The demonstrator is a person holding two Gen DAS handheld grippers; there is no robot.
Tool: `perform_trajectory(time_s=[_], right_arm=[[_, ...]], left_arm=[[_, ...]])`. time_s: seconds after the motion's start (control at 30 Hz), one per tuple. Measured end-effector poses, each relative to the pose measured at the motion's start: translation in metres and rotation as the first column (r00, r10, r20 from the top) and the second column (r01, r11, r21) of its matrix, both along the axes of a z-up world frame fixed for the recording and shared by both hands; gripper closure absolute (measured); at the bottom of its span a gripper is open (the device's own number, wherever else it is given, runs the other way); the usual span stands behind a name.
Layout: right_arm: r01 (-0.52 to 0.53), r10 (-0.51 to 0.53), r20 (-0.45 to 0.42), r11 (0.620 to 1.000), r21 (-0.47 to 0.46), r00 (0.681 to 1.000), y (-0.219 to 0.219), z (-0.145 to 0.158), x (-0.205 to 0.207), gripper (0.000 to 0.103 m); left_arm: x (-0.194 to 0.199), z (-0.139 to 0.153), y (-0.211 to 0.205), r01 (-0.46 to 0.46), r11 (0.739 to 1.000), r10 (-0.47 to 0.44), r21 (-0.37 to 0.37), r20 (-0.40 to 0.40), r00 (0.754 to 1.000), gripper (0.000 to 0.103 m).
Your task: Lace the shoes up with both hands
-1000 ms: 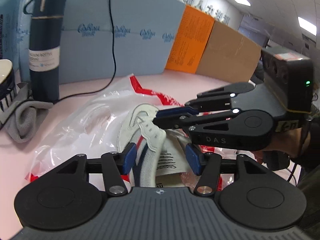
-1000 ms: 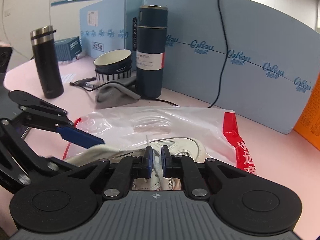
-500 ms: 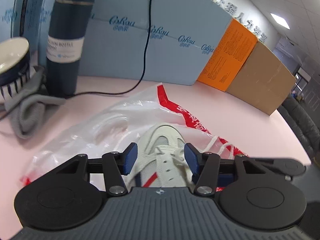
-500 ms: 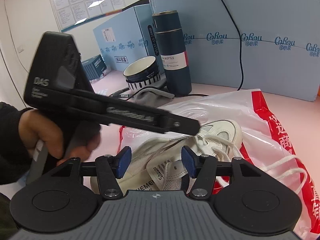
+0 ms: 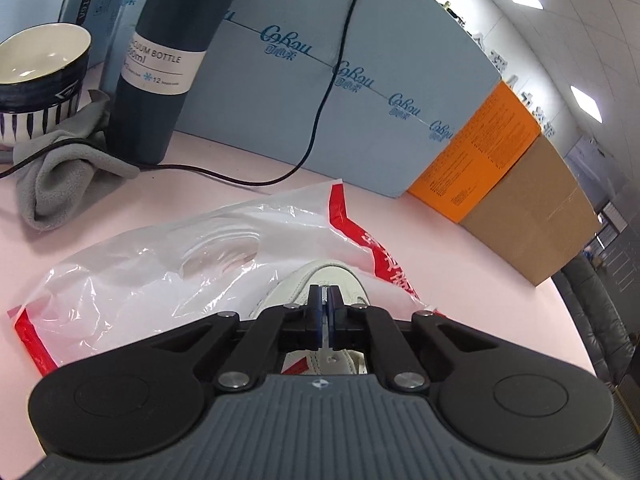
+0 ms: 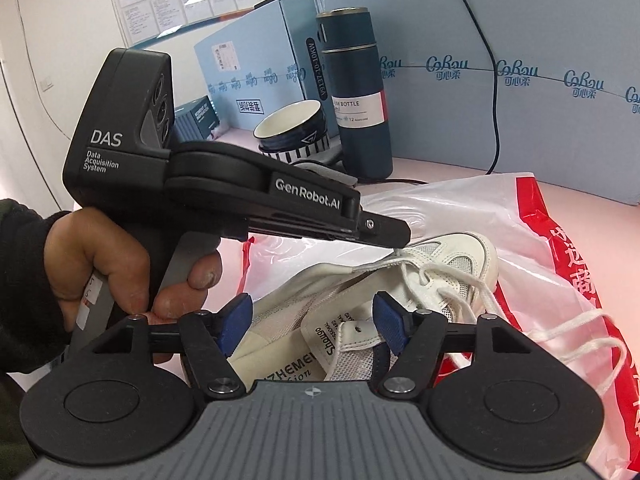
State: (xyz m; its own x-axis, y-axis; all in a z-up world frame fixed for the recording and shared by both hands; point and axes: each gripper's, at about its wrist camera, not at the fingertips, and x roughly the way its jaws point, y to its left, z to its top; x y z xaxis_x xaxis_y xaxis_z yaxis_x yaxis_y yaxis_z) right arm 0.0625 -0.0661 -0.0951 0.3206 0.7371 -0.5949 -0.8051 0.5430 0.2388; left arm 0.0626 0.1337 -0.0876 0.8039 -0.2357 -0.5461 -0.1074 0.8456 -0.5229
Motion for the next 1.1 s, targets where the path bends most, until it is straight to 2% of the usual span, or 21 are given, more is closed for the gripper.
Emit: perform_trajectory(time_s=[0.33,0.4,0.47,0.5,0.57,0.63,0.7,0.8,0.87,0.9,1.1], right_arm=[[-0.012,0.014,0.034,0.997,-0.073,0.999,0.005,-0.005,-0.005,0.038],[-0.009,0.012,0.051,0.998,-0.055,0.999,0.003,-0.003,-0.007,0.035],[-0.006,0.008,0.052,0.999,-0.046,0.999,0.002,-0.002,-0.007,0.028],[-0.003,0.006,0.052,0.999,-0.044,0.999,0.002,-0.002,-0.007,0.028],[-0.001,0.003,0.051,0.999,-0.038,0.999,0.001,-0.001,-0.007,0.026],[0.000,0.002,0.050,1.000,-0.030,0.999,0.000,0.000,-0.007,0.024],[0.001,0.000,0.049,1.000,-0.032,0.999,0.000,-0.001,-0.007,0.023],[0.001,0.000,0.052,0.999,-0.032,0.999,0.000,0.000,-0.008,0.023],[0.000,0.002,0.058,1.000,-0.028,0.998,0.001,0.000,-0.008,0.023],[0.000,0.001,0.064,1.000,-0.020,0.998,0.000,0.001,-0.008,0.023],[0.006,0.000,0.097,0.998,-0.065,0.995,0.007,0.006,-0.004,0.025]], left_arm=[[-0.011,0.011,0.024,-0.107,0.993,0.109,-0.041,0.055,0.993,0.101],[-0.012,0.011,0.028,-0.100,0.994,0.103,-0.050,0.058,0.993,0.101],[-0.013,0.009,0.028,-0.089,0.993,0.093,-0.071,0.053,0.994,0.101],[-0.013,0.007,0.028,-0.088,0.992,0.092,-0.088,0.046,0.995,0.098],[-0.013,0.004,0.028,-0.084,0.990,0.088,-0.117,0.033,0.996,0.083],[-0.012,0.001,0.026,-0.081,0.988,0.084,-0.129,0.017,0.996,0.057],[-0.010,0.000,0.024,-0.080,0.986,0.082,-0.145,0.008,0.997,0.054],[-0.004,-0.003,0.021,-0.060,0.988,0.061,-0.145,0.000,0.998,0.056],[-0.001,-0.004,0.017,-0.042,0.991,0.043,-0.125,0.007,0.999,0.083],[-0.001,-0.004,0.016,-0.032,0.993,0.034,-0.116,0.014,0.999,0.103],[-0.008,0.010,0.015,-0.023,0.997,0.027,-0.076,0.054,0.998,0.101]])
